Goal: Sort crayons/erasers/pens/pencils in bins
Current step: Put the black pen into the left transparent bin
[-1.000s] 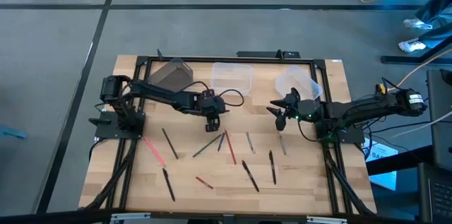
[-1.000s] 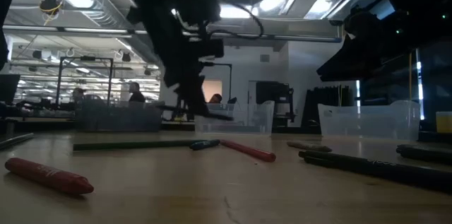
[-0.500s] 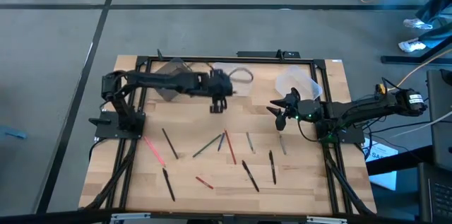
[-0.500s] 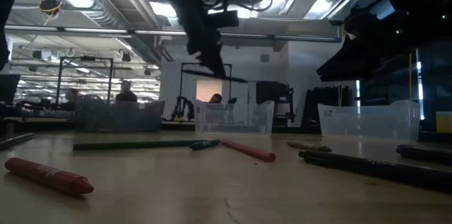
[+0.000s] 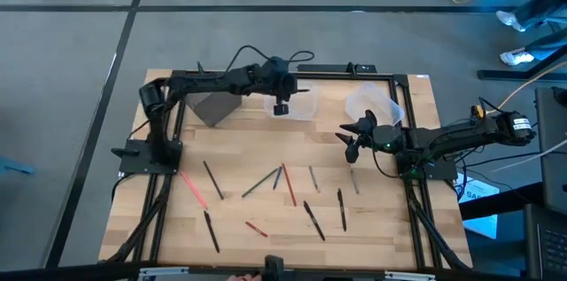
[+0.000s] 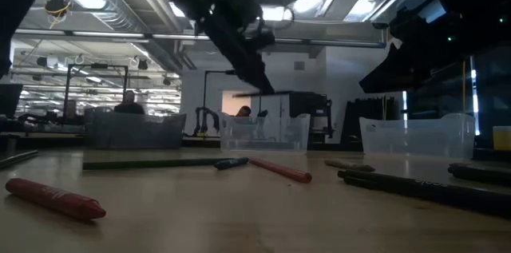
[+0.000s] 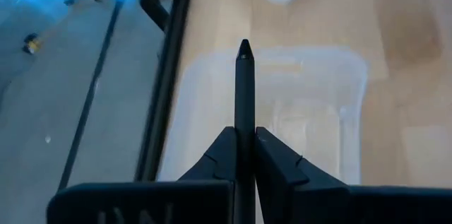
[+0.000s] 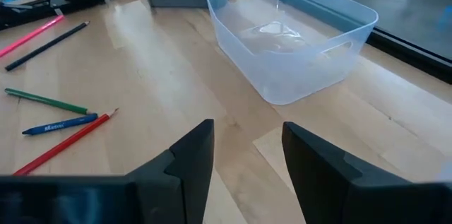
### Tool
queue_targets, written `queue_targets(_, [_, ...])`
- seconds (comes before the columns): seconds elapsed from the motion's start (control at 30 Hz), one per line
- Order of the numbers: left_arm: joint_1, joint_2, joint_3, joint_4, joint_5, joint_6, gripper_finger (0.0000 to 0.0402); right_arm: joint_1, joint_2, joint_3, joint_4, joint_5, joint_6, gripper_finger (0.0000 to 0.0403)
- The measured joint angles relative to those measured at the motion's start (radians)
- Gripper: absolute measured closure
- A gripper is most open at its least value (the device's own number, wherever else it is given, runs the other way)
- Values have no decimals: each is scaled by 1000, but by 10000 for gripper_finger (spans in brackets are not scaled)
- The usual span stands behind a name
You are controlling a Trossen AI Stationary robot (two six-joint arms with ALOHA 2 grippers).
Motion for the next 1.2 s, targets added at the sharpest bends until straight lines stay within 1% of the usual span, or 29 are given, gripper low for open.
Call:
queue_targets(0.2, [7,94,0,27,0,57,384,0,0,0,-8,0,-2,231])
queue_targets(0.3, [12,132,0,42,-6,71,379,0,0,0,-8,1,-2,231])
queue_targets(0.43, [25,156,0,80,-20,78,360,0,0,0,-8,2,-4,231])
queue_targets(0.77, [46,156,0,103,-31,78,306,0,0,0,-7,2,-19,231])
queue_targets(0.9, [23,148,0,98,-104,54,294,0,0,0,-14,2,-20,231])
queue_targets(1.03, [-37,107,0,88,-242,46,291,0,0,-7,-16,6,-21,231])
queue_targets(1.1, [-76,76,0,74,-307,46,290,0,0,-7,-15,31,-21,231])
queue_targets(1.13, [-97,57,0,71,-324,44,290,0,0,-7,-14,36,-21,231])
queue_targets(1.2, [-138,17,0,47,-318,35,290,0,0,-7,-13,38,-22,231])
